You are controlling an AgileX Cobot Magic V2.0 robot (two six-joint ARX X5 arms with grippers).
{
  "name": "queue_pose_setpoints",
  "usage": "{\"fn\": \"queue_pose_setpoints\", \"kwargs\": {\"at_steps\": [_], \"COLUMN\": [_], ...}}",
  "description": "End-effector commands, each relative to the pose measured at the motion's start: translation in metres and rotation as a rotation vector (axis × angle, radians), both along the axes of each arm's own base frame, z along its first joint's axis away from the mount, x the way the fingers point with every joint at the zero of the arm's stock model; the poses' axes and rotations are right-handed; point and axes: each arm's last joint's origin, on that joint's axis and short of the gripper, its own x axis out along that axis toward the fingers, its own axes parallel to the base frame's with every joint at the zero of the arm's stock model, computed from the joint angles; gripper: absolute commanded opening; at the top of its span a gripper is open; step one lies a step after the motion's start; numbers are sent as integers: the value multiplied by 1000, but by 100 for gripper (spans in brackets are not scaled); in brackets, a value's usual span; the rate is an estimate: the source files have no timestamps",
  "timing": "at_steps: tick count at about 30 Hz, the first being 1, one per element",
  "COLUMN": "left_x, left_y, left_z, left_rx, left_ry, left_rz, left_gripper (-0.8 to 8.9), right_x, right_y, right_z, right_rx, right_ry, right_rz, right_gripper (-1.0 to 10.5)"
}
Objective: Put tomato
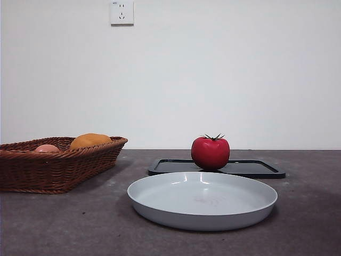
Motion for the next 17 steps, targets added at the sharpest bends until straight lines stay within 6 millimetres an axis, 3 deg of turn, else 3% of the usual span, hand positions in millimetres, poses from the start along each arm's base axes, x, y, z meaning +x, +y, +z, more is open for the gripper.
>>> {"fn": "queue_pose_setpoints", "kwargs": {"at_steps": [1, 5, 17], "left_x": [1, 1, 1], "left_y": [0, 0, 0], "left_z": [-7, -7, -7], "left_rx": [3, 3, 3], "left_ry": [28, 28, 28], "left_rz": [0, 0, 0], "left_gripper": [8, 8, 8], "right_x": [0, -1, -1], "right_y": [0, 0, 0], "right_z": [-4, -11, -9], "right_rx": [16, 19, 40], "right_ry": [31, 96, 76], "right_rz": [-7, -6, -1], "right_gripper": [7, 7, 6]}}
